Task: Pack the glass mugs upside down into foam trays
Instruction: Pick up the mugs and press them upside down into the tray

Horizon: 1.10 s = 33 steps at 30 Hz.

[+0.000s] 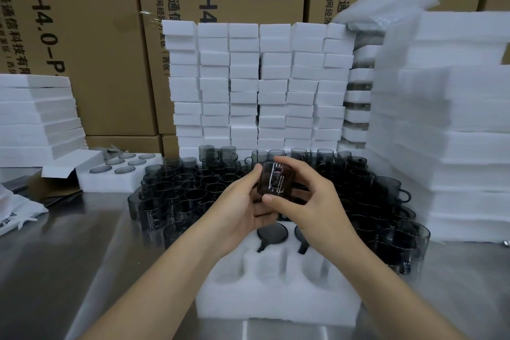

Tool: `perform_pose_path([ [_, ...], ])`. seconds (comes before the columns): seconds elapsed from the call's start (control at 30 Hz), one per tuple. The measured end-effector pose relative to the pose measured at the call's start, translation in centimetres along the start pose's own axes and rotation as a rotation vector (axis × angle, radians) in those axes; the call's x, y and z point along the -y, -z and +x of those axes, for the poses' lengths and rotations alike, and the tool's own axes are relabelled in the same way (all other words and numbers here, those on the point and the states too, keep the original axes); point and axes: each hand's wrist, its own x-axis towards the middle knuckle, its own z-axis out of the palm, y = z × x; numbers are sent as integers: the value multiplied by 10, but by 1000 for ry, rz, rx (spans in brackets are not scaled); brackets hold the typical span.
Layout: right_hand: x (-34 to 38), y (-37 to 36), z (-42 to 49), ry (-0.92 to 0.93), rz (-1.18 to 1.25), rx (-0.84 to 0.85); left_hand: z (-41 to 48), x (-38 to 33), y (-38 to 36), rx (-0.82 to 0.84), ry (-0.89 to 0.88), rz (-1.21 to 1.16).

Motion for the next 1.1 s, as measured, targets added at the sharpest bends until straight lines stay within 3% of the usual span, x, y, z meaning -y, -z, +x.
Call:
perform_pose_path([
  [0.17, -5, -1, -3, 61, -261, -39, -6, -8, 2, 69, -40, 223],
  [0.3, -10, -1, -2, 50, -208, -38, -4, -9, 5, 84, -77, 301],
  [0.43, -12, 4, 2, -72, 17, 93, -3, -17, 16, 83, -22, 383],
  [0.57, -16, 4, 4, -104, -106, 211, -6, -29, 34, 95, -78, 609],
  [0.73, -24, 5, 1, -133, -366, 262, -5, -35, 62, 53, -23, 790],
  [1.1, -28, 4, 0, -216, -388, 276, -8, -47, 98, 272, 57, 940],
])
